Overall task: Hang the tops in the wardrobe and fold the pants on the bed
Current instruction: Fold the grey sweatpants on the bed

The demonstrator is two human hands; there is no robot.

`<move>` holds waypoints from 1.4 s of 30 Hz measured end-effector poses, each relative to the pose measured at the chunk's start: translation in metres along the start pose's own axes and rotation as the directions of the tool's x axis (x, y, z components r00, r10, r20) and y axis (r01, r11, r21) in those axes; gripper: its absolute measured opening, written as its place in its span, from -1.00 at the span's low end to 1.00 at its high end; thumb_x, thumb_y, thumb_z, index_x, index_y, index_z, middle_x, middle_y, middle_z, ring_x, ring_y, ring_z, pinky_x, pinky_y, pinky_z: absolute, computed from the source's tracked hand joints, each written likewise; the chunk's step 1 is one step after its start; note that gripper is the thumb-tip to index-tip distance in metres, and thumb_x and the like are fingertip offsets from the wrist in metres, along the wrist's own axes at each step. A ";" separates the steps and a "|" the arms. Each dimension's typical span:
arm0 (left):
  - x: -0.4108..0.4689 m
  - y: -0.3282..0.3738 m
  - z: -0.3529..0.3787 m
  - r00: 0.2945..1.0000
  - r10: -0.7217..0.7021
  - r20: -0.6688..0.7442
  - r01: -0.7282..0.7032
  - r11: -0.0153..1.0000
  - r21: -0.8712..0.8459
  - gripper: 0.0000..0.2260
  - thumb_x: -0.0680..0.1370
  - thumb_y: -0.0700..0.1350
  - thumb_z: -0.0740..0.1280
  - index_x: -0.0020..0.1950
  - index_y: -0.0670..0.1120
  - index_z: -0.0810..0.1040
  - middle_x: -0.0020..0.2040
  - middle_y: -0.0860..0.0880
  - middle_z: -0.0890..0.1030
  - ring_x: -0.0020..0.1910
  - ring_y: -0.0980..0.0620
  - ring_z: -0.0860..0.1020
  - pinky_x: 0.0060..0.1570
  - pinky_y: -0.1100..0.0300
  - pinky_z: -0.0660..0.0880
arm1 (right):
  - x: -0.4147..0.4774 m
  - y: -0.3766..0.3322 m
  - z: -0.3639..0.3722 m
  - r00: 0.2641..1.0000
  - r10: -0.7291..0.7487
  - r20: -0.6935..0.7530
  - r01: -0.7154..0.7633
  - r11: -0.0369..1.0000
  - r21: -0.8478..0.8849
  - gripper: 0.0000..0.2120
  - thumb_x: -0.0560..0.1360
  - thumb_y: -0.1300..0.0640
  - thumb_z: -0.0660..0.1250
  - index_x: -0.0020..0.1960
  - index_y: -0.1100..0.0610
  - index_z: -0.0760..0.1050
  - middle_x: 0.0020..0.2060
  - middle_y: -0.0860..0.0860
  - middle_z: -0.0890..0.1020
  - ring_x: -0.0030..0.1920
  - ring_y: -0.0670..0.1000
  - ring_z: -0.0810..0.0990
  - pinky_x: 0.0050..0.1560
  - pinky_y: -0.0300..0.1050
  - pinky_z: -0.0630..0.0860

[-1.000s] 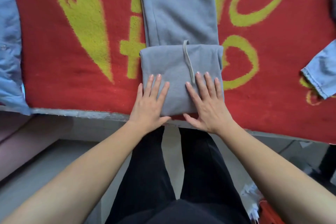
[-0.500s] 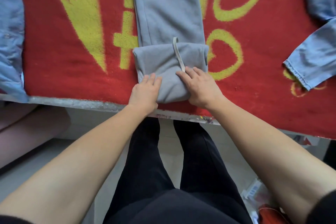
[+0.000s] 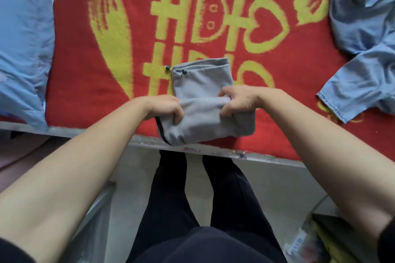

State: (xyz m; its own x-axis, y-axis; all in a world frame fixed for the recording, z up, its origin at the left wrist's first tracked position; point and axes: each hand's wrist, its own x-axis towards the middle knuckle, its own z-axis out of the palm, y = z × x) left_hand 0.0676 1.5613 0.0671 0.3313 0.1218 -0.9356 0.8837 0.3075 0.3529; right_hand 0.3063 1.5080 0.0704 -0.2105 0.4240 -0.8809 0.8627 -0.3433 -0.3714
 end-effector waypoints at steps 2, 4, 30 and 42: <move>0.016 0.006 -0.020 0.989 0.025 -0.147 -0.021 0.999 0.026 -0.74 0.10 -0.16 0.35 -0.23 -0.08 0.48 -0.25 -0.08 0.49 -0.28 -0.04 0.43 -0.35 0.15 0.31 | 0.016 -0.002 -0.013 0.996 0.023 -0.081 -0.024 1.000 -0.005 -0.38 0.14 -0.29 0.30 0.14 -0.05 0.43 0.06 0.05 0.58 0.02 0.10 0.54 0.03 0.02 0.54; 0.031 0.012 -0.035 0.930 0.100 -0.354 0.005 0.959 0.282 -0.81 0.24 -0.05 0.34 -0.19 -0.05 0.48 -0.17 -0.09 0.54 -0.19 -0.09 0.48 -0.25 0.13 0.35 | 0.034 -0.004 -0.022 0.977 0.020 -0.213 -0.049 0.990 -0.131 -0.59 0.36 -0.24 0.26 0.06 0.02 0.40 0.04 0.10 0.60 -0.04 0.15 0.51 -0.08 0.00 0.47; 0.063 0.022 -0.033 0.829 0.339 -0.444 0.107 0.683 0.722 -0.71 0.31 0.11 0.44 -0.07 0.00 0.58 -0.10 -0.07 0.63 -0.08 -0.18 0.59 -0.23 0.13 0.44 | 0.059 -0.025 -0.036 0.982 0.008 -0.191 -0.083 0.917 -0.390 -0.38 0.16 -0.42 0.51 -0.11 0.06 0.47 -0.31 -0.03 0.51 -0.19 0.14 0.54 -0.26 -0.10 0.43; -0.221 0.102 -0.139 0.149 0.811 -0.566 0.360 0.488 0.795 -0.40 0.35 0.00 0.46 0.37 -0.06 0.49 -0.10 -0.11 0.61 -0.14 -0.18 0.53 -0.19 0.05 0.43 | -0.163 -0.189 -0.153 0.447 -0.430 -0.784 -0.324 0.740 -0.590 -0.35 0.30 0.00 0.54 0.33 0.17 0.48 -0.12 0.12 0.64 -0.14 0.19 0.61 -0.24 -0.02 0.51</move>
State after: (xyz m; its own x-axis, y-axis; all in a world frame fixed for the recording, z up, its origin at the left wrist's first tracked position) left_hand 0.0382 1.6970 0.3107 0.5791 0.8013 0.1502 0.8136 -0.5563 -0.1688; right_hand 0.2477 1.6320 0.3292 -0.1045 0.9945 -0.0037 0.9775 0.1034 0.1837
